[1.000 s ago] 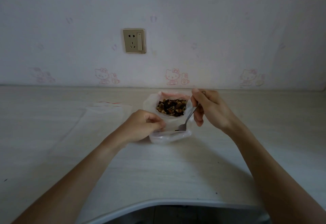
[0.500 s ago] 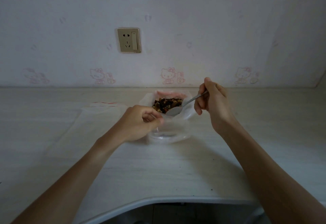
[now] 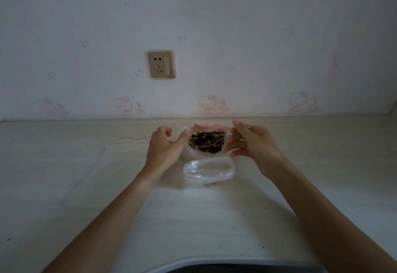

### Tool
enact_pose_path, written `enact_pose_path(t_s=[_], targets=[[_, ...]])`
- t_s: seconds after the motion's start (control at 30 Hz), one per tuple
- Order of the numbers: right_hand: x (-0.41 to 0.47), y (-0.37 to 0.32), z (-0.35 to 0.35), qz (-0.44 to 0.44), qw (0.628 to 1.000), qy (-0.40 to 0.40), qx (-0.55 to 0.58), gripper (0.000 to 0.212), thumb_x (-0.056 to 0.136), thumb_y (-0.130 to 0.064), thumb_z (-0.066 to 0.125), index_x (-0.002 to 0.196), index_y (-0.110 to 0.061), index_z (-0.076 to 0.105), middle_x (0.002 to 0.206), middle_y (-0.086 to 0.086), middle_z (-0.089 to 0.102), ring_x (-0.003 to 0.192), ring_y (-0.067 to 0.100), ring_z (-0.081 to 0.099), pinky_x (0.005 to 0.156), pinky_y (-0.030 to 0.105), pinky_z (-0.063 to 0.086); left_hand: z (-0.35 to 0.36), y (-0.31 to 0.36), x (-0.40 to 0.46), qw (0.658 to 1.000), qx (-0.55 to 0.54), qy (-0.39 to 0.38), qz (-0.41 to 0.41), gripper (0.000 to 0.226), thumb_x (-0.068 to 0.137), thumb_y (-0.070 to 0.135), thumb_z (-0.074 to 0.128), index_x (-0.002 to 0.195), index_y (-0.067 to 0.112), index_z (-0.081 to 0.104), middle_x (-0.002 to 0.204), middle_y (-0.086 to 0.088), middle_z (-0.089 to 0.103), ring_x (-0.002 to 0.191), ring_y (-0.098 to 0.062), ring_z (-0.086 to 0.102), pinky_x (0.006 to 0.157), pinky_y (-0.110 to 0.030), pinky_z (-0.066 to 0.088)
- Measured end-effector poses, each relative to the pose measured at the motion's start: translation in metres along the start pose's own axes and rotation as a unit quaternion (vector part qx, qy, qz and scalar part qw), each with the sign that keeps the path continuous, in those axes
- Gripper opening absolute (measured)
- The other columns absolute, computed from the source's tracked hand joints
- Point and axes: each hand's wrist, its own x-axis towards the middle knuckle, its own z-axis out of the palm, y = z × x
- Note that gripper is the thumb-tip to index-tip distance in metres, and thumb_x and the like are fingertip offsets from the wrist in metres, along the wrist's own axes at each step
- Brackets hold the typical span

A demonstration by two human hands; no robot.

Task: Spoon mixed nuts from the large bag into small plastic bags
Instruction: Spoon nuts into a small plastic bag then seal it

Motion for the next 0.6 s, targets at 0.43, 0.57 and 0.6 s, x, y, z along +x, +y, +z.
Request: enact_pose_path(t_s=[0.43, 0.57, 0.6], targets=[[0.007, 0.019, 0.015, -0.003, 1.0, 0.025, 0.01, 0.039, 0.103, -0.028, 0.061, 0.099, 0.009, 0.068, 0.085, 0.026, 0.076, 0.079, 0.037, 0.078, 0.068, 0.038, 0.066, 0.019, -0.014, 0.004, 0.987, -0.153, 0.009, 0.05, 0.014, 0.098, 0.029, 0.067, 0.099, 0.021, 0.079, 0.092, 0.009, 0.078, 0.091, -0.011, 0.071, 0.086, -0.036, 0.056], [0.008, 0.021, 0.017, -0.002, 0.999, 0.033, 0.025, 0.038, 0.104, -0.029, 0.059, 0.098, 0.008, 0.067, 0.085, 0.026, 0.076, 0.079, 0.036, 0.078, 0.064, 0.035, 0.065, 0.019, -0.015, 0.004, 0.982, -0.174, 0.01, 0.071, 0.015, 0.099, 0.029, 0.067, 0.103, 0.02, 0.079, 0.094, 0.009, 0.078, 0.093, -0.014, 0.073, 0.087, -0.037, 0.056], [0.008, 0.022, 0.016, -0.004, 0.999, 0.035, 0.027, 0.037, 0.105, -0.028, 0.057, 0.098, 0.007, 0.067, 0.085, 0.026, 0.076, 0.079, 0.036, 0.078, 0.064, 0.036, 0.065, 0.019, -0.015, 0.004, 0.981, -0.178, 0.011, 0.076, 0.016, 0.1, 0.029, 0.067, 0.103, 0.02, 0.079, 0.094, 0.009, 0.079, 0.094, -0.015, 0.073, 0.087, -0.037, 0.056]])
